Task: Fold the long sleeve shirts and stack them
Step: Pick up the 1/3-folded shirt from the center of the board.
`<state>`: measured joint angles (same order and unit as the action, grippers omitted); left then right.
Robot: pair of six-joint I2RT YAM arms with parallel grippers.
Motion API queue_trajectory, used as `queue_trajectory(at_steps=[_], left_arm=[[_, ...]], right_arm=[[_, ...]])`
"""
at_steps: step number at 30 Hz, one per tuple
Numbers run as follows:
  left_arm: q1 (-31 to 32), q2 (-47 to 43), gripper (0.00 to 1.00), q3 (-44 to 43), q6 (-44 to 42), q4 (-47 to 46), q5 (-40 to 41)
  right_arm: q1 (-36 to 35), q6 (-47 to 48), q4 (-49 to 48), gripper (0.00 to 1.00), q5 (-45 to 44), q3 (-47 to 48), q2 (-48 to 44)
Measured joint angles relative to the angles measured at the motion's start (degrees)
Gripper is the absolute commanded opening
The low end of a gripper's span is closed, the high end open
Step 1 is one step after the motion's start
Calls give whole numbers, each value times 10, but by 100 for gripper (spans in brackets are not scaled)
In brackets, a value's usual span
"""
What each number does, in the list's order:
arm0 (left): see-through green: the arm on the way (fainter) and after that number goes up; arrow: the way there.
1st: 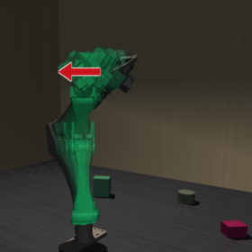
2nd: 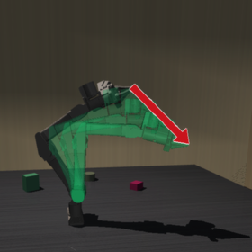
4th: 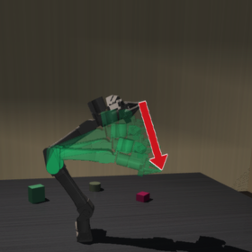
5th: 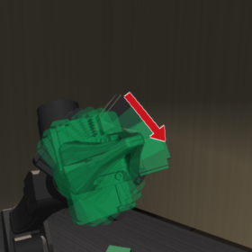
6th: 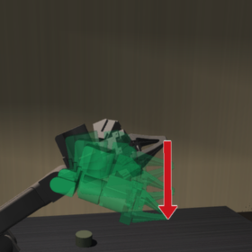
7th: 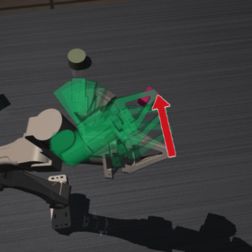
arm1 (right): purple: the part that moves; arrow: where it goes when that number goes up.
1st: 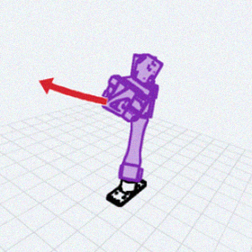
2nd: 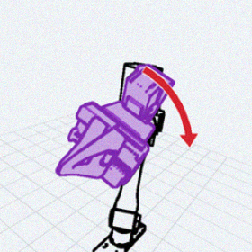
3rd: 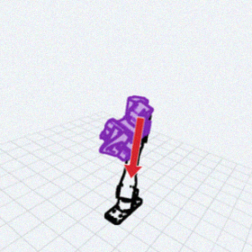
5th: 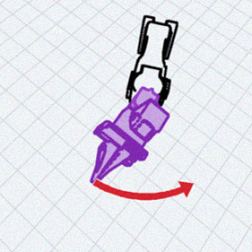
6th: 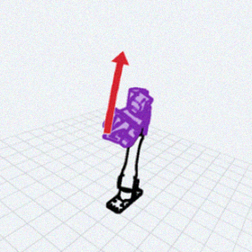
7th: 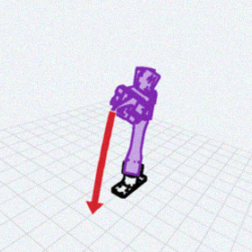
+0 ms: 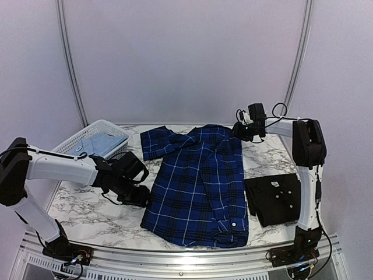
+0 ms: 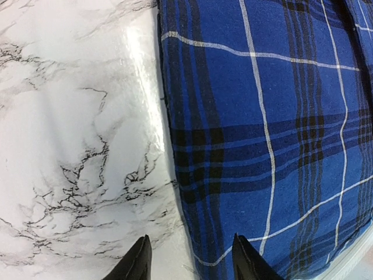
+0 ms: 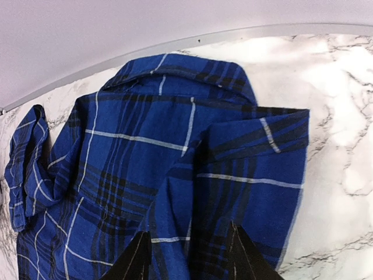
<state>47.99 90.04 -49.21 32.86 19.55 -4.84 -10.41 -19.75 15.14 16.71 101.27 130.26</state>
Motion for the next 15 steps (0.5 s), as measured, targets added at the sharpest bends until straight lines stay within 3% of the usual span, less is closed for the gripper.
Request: queue_trajectory(at_steps=[15], left_arm=[[0,-1,50,31,8,-7,0]], right_arm=[[10,0,-12,37,69,37,64]])
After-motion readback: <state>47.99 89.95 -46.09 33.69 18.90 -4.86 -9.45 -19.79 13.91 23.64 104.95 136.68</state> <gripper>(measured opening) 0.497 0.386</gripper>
